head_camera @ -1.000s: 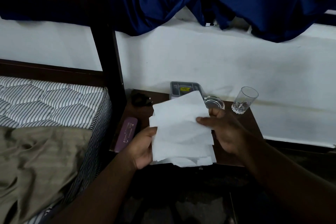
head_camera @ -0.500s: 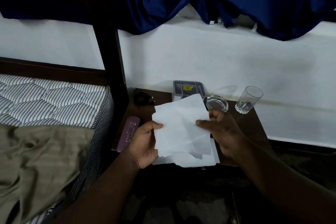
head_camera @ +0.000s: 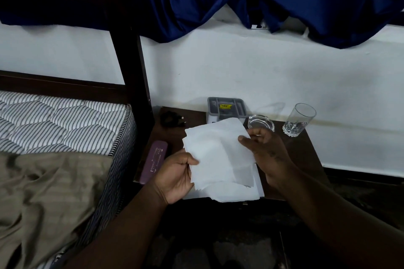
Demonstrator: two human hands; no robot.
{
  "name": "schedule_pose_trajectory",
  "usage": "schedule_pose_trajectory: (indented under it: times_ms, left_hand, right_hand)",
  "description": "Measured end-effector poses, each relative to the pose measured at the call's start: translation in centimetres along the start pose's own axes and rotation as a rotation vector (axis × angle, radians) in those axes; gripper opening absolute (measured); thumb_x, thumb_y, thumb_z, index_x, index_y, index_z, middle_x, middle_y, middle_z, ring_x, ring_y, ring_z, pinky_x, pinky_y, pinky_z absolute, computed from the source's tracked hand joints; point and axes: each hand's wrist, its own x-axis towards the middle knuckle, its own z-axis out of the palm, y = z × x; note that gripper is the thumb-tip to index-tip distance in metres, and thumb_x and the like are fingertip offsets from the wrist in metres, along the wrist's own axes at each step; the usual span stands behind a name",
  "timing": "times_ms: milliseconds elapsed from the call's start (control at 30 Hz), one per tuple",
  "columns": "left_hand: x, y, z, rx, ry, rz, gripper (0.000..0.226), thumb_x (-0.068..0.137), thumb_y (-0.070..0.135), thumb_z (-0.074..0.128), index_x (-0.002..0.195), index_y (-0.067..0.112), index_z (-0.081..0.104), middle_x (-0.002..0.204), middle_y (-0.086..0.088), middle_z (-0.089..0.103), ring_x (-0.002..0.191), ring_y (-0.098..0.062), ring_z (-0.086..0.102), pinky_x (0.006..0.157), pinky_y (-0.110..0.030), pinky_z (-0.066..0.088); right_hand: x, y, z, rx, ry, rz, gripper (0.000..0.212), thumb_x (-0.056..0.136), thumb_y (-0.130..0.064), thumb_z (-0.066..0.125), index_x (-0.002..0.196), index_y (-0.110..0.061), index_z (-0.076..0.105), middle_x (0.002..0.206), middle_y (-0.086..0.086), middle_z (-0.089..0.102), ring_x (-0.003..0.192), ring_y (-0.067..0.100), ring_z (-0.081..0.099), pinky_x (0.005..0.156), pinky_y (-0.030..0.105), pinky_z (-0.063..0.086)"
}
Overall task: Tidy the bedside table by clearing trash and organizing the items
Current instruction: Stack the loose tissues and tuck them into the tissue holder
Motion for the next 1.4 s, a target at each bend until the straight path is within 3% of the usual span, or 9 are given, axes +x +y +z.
schedule_pose_trajectory:
  times_ms: [167,367,600,733,933,1100,1200,1300,1400]
  left_hand:
    - [0.0,-0.1,0.0,0.007,0.026,0.007,0.049,0.076,-0.009,0.046,0.113,0.0,0.076,0.127,-0.023,0.071,0.109,-0.034,0.074,0.082,-0.041,0.063]
    - [-0.1,0.0,0.2,0.009,0.076,0.021,0.056,0.078,-0.011,0.044,0.132,-0.004,0.059,0.129,-0.025,0.069,0.109,-0.035,0.073,0.083,-0.043,0.063]
    - [-0.2,0.0,0.9,0.016,0.114,0.047,0.052,0.089,-0.013,0.033,0.133,-0.002,0.058,0.13,-0.023,0.069,0.108,-0.034,0.073,0.091,-0.045,0.062]
    - [-0.1,-0.2,0.9,0.014,0.121,0.059,0.053,0.087,-0.013,0.03,0.125,0.002,0.065,0.116,-0.019,0.074,0.093,-0.029,0.075,0.074,-0.038,0.063]
    - [0.0,-0.2,0.7,0.083,0.069,0.112,0.039,0.077,0.002,0.056,0.106,0.011,0.08,0.106,-0.014,0.077,0.086,-0.027,0.076,0.078,-0.038,0.062]
    - [0.1,0.0,0.4,0.077,0.033,0.11,0.04,0.078,-0.001,0.055,0.11,0.008,0.078,0.109,-0.018,0.074,0.089,-0.03,0.074,0.082,-0.04,0.061]
    - [0.0,0.0,0.5,0.097,0.03,0.088,0.042,0.08,-0.002,0.052,0.111,0.008,0.078,0.11,-0.017,0.074,0.09,-0.031,0.074,0.082,-0.04,0.061]
    - [0.0,0.0,0.3,0.05,0.028,0.035,0.044,0.08,0.002,0.047,0.113,0.007,0.075,0.11,-0.014,0.073,0.093,-0.03,0.071,0.084,-0.039,0.058]
    - [0.1,0.2,0.0,-0.005,0.047,0.0,0.049,0.096,0.033,0.044,0.127,0.007,0.071,0.124,-0.014,0.072,0.109,-0.031,0.07,0.097,-0.043,0.055]
  right_hand:
    - [0.4,-0.2,0.2,-0.343,0.161,-0.174,0.016,0.083,-0.031,0.079,0.079,-0.017,0.071,0.071,-0.005,0.072,0.063,0.005,0.064,0.068,0.029,0.051]
    - [-0.3,-1.6,0.4,-0.362,0.307,-0.305,0.015,0.083,-0.034,0.074,0.078,-0.022,0.066,0.076,-0.008,0.072,0.07,0.002,0.066,0.068,0.026,0.05]
    - [-1.3,-2.8,0.2,0.429,0.172,0.2,0.009,0.093,-0.008,0.068,0.088,-0.014,0.064,0.092,0.008,0.067,0.08,0.015,0.065,0.063,0.026,0.054]
    - [-2.3,-1.8,0.8,0.423,0.15,0.342,0.013,0.093,-0.007,0.068,0.106,-0.008,0.064,0.094,0.01,0.071,0.076,0.015,0.067,0.047,0.019,0.053]
    - [-3.4,-0.4,1.7,0.201,0.163,0.375,0.034,0.084,-0.019,0.078,0.109,0.0,0.066,0.111,0.024,0.072,0.093,0.038,0.069,0.076,0.047,0.055]
    - [-3.2,0.3,1.0,0.271,-0.083,0.494,0.037,0.079,-0.035,0.077,0.111,-0.018,0.073,0.1,0.005,0.074,0.09,0.024,0.07,0.072,0.035,0.056]
    - [-2.7,0.9,0.4,0.453,-0.231,0.574,0.035,0.087,-0.032,0.069,0.118,-0.015,0.073,0.107,0.006,0.077,0.096,0.026,0.074,0.082,0.04,0.06]
    - [-2.5,1.5,0.3,0.472,-0.323,0.548,0.041,0.091,-0.026,0.062,0.129,-0.011,0.069,0.13,0.013,0.07,0.122,0.032,0.066,0.11,0.049,0.047]
    - [-2.1,1.6,0.1,0.433,-0.335,0.446,0.04,0.088,-0.013,0.062,0.128,-0.008,0.068,0.13,0.019,0.068,0.121,0.04,0.064,0.105,0.056,0.049]
